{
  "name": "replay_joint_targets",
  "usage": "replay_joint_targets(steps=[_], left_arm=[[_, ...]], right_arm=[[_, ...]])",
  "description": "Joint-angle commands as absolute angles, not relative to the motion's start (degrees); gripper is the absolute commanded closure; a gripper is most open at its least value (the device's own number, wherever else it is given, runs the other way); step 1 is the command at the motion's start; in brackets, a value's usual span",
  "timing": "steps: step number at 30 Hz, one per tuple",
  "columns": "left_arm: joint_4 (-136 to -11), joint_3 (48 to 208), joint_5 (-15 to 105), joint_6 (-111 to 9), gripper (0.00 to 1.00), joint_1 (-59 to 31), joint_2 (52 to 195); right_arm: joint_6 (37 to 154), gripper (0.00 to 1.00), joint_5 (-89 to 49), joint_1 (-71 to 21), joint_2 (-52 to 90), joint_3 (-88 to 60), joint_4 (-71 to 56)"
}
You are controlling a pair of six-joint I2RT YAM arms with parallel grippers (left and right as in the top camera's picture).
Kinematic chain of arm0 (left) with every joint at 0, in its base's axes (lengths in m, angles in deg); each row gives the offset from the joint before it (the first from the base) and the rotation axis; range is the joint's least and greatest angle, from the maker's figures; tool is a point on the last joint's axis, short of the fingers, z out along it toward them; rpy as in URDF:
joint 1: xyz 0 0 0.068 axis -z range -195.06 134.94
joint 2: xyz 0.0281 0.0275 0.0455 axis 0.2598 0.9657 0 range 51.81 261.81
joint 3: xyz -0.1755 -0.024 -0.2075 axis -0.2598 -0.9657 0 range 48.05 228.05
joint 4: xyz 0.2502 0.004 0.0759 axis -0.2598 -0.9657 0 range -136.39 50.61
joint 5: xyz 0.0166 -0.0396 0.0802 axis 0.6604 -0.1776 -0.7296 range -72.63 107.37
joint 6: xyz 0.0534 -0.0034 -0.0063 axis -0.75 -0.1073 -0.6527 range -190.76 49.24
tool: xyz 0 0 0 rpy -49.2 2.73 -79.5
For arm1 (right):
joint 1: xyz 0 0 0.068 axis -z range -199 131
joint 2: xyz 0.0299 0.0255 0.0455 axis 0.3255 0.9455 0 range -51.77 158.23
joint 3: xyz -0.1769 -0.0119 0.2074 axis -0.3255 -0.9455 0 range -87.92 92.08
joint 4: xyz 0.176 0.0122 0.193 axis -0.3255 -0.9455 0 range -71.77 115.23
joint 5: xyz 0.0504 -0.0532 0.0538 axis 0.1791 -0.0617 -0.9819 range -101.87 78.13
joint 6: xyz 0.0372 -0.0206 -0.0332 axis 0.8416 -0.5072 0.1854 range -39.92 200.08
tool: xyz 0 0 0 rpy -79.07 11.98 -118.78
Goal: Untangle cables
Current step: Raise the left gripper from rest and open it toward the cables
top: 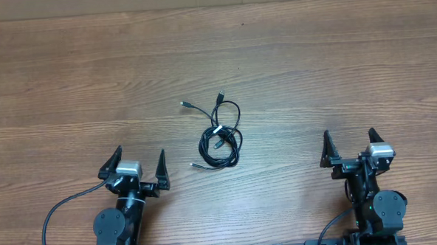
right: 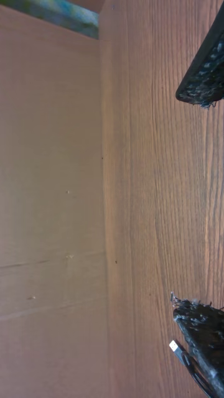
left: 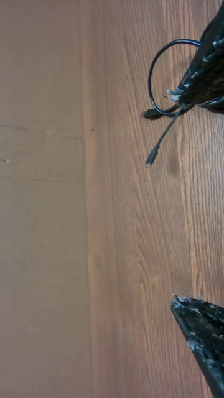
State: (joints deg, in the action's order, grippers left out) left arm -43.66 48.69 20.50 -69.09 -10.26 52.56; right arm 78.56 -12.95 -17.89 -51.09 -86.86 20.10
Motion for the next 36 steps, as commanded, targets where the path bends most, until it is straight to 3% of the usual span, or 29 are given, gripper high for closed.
replay_joint_targets(steps=[1, 36], left_arm=[[-67.5, 85.8, 26.0, -72.1, 0.0, -10.1, 84.4], [-67.8, 88.5, 29.6, -71.8, 0.01, -10.1, 89.2]], right_arm=[[78.3, 0.0, -12.8, -17.7, -51.6, -87.5, 20.4], [78.3, 0.0, -12.8, -17.7, -51.6, -87.5, 20.4]])
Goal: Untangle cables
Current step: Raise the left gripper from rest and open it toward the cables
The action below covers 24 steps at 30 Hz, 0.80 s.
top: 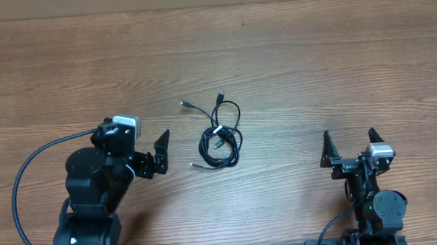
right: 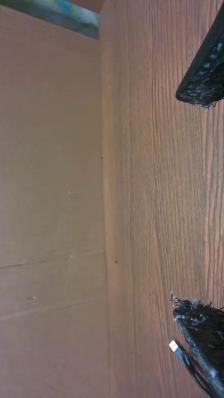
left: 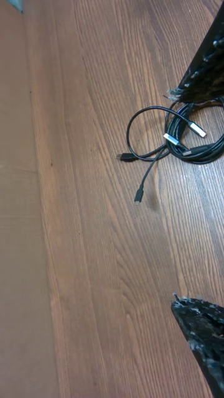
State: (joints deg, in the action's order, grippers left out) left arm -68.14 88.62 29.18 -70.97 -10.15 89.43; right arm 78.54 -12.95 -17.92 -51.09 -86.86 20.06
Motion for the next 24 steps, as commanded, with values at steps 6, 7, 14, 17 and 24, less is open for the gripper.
replay_joint_targets(steps=[6, 7, 14, 17, 24], left_arm=[[-67.8, 88.5, 29.2, -71.8, 0.0, -10.1, 89.2], [-67.9, 88.5, 29.2, -71.7, 0.0, -10.1, 89.2], [-67.8, 88.5, 29.2, -70.4, 0.0, -10.1, 89.2], [-67.9, 88.7, 29.0, -70.3, 0.0, -10.1, 89.2], [-67.9, 91.0, 30.4, -67.8, 0.01, -10.1, 89.5]], right_arm=[[78.3, 0.0, -12.8, -17.7, -51.6, -87.5, 20.4], [78.3, 0.0, -12.8, -17.7, -51.6, -87.5, 20.4], [78.3, 0.0, -12.8, -17.7, -51.6, -87.5, 20.4], [78.3, 0.0, -12.8, -17.7, -51.6, -87.5, 20.4], [78.3, 0.0, -12.8, -17.7, -51.6, -87.5, 20.4]])
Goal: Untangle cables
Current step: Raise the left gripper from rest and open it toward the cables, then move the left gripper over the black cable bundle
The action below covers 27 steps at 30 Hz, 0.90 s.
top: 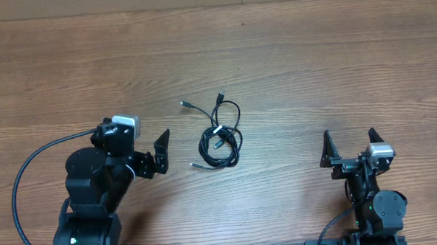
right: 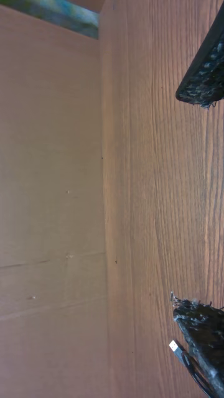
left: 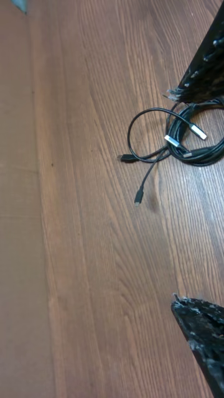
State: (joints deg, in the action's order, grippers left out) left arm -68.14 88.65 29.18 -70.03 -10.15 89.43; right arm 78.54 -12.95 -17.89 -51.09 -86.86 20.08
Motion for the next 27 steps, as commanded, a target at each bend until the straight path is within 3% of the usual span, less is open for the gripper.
replay_joint_targets(steps=[1, 10, 27], left_arm=[[-68.1, 91.3, 31.6, -67.8, 0.0, -10.1, 89.8], [-69.8, 93.3, 35.4, -65.8, 0.0, -9.3, 94.1], [-68.9, 93.3, 32.8, -65.8, 0.0, 1.6, 101.5]], right_arm=[[78.3, 0.0, -12.8, -17.7, -51.6, -87.5, 20.4], [78.3, 0.0, -12.8, -17.7, -51.6, -87.5, 20.4], [78.3, 0.0, -12.8, -17.7, -51.6, -87.5, 20.4]])
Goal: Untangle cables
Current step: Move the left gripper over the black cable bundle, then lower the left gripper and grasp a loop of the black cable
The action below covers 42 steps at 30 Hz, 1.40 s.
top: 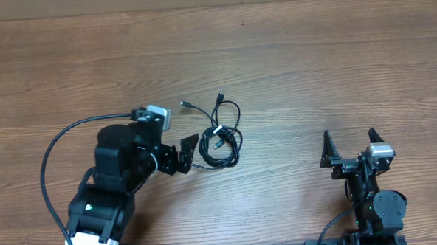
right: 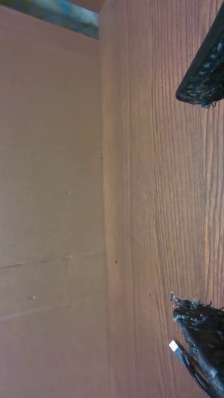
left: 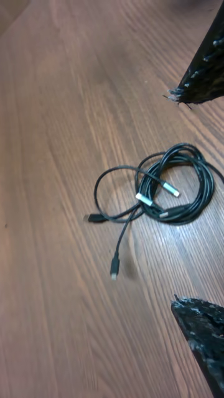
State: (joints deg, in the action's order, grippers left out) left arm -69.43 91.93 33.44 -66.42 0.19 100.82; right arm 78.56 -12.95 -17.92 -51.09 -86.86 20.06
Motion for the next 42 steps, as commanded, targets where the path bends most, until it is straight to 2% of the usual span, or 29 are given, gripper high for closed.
replay_joint_targets(steps=[1, 19, 27, 31, 36, 42], left_arm=[[-68.9, 93.3, 32.8, -65.8, 0.0, 2.1, 101.7], [-66.1, 93.3, 35.8, -64.9, 0.0, 3.5, 109.8], [-65.9, 96.1, 25.5, -57.8, 0.04, 10.2, 117.3], [-66.2, 98.5, 17.6, -49.6, 0.07, 14.1, 121.6], [-66.7, 98.8, 15.9, -40.8, 0.14, 15.6, 127.4], [-66.3, 98.8, 12.9, -39.2, 0.17, 15.6, 134.4]], right_arm=[[78.3, 0.0, -12.8, -17.7, -51.6, -87.5, 20.4], [78.3, 0.0, -12.8, -17.7, -51.6, -87.5, 20.4], [78.3, 0.0, -12.8, -17.7, -51.6, -87.5, 20.4], [78.3, 0.0, -12.8, -17.7, -51.6, -87.5, 20.4], [78.3, 0.0, -12.8, -17.7, -51.6, -87.5, 20.4], [78.3, 0.0, -12.8, -17.7, -51.6, -87.5, 20.4]])
